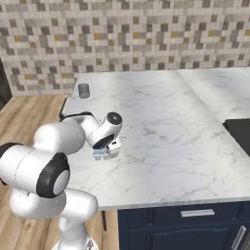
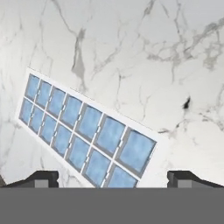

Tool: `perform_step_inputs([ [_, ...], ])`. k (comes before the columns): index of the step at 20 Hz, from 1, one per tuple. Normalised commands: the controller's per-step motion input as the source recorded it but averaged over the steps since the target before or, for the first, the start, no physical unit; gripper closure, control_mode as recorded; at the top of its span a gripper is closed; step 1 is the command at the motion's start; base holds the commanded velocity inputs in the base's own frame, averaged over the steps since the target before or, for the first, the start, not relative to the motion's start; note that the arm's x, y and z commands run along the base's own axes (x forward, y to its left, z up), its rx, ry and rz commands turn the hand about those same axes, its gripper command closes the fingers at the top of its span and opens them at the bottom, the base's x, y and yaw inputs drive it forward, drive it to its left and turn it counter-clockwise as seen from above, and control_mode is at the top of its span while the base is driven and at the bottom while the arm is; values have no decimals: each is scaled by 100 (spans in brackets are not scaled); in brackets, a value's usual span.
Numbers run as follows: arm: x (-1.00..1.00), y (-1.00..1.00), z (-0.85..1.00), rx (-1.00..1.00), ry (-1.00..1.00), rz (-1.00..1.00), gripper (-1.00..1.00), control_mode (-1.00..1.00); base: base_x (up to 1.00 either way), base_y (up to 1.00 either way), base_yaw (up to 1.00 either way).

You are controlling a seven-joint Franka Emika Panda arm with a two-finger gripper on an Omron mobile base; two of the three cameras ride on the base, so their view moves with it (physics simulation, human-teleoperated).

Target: Open the freezer door, pick up the ice cube tray from the freezer, and place it on the dining counter.

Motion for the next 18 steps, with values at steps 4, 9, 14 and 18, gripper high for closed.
perform_step_inputs([
  [4, -9, 0, 28, -7, 23, 6, -100, -100, 0, 0, 0],
  [9, -42, 27, 47, -9, 20, 13, -100, -100, 0, 0, 0],
  [14, -81, 39, 43, -6, 9, 19, -100, -100, 0, 0, 0],
  [18, -100, 28, 35, -4, 0, 23, -100, -100, 0, 0, 0],
])
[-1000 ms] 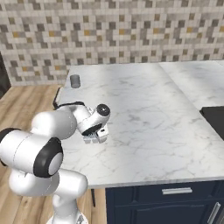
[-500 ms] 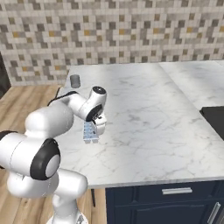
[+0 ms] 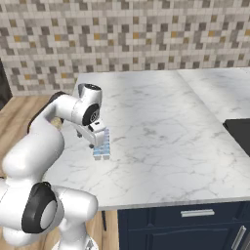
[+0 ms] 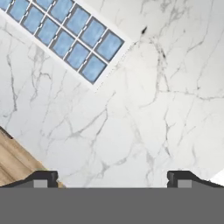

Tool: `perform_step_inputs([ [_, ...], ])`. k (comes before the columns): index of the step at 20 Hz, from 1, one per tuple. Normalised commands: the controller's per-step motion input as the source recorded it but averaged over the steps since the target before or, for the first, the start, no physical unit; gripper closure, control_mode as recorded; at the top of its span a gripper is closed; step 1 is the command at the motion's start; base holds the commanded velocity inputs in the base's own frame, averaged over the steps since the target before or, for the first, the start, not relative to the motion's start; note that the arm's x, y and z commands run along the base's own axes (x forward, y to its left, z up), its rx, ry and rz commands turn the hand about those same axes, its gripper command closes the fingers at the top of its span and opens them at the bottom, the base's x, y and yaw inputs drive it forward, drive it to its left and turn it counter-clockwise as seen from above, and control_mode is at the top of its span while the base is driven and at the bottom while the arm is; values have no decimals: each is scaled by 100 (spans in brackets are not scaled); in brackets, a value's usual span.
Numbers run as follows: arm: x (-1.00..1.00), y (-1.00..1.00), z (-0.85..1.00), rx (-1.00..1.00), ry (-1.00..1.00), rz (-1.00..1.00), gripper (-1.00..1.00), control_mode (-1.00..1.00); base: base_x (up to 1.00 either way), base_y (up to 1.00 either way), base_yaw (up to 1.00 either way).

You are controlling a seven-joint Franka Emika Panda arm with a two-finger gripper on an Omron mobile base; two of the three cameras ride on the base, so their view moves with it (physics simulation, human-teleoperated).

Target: Open the freezer door, pick up the ice cube tray from the freezer, and place it on the dining counter.

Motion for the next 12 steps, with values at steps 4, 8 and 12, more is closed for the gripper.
perform_step_inputs([
  [4, -100, 19, 41, -4, 0, 25, -100, -100, 0, 0, 0],
  [8, -100, 9, 50, -9, 0, 19, -100, -100, 0, 0, 0],
  [12, -100, 9, 58, -14, -14, 9, -100, -100, 0, 0, 0],
])
